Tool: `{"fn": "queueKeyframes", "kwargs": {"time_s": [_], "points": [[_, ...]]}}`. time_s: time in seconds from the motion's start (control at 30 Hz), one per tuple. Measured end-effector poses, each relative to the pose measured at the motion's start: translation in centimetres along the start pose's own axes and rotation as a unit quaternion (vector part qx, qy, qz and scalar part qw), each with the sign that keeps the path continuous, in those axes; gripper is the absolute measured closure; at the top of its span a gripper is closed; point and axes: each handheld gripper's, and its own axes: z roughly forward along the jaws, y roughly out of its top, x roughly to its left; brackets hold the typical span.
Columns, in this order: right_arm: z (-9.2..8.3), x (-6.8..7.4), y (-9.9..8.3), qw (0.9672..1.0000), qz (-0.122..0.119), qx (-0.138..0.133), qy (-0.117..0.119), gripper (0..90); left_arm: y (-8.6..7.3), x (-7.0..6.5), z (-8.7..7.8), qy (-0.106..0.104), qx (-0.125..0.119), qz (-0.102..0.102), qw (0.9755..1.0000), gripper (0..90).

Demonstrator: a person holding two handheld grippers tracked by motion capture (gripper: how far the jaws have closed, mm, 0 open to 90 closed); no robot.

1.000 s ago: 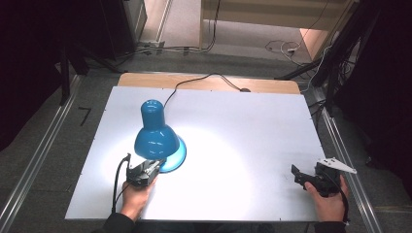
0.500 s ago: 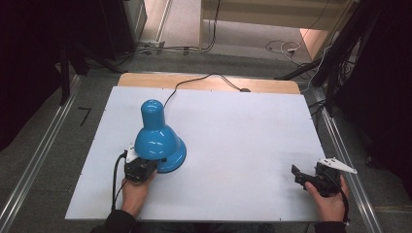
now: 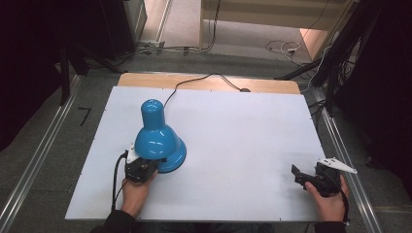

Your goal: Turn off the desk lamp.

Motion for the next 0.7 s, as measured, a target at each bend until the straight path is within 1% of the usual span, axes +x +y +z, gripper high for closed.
{"fn": "queueKeyframes", "kwargs": {"time_s": [0.33,0.7], "points": [[0.00,0.01,0.00,1.0000,0.000,0.000,0.000,4.9,0.06,0.14,-0.14,0.004,-0.001,-0.004,1.0000,90.0],[-0.01,0.01,0.00,1.0000,0.001,0.000,0.001,4.9,0.11,0.51,-0.29,0.017,-0.004,-0.004,0.9998,90.0]]}}
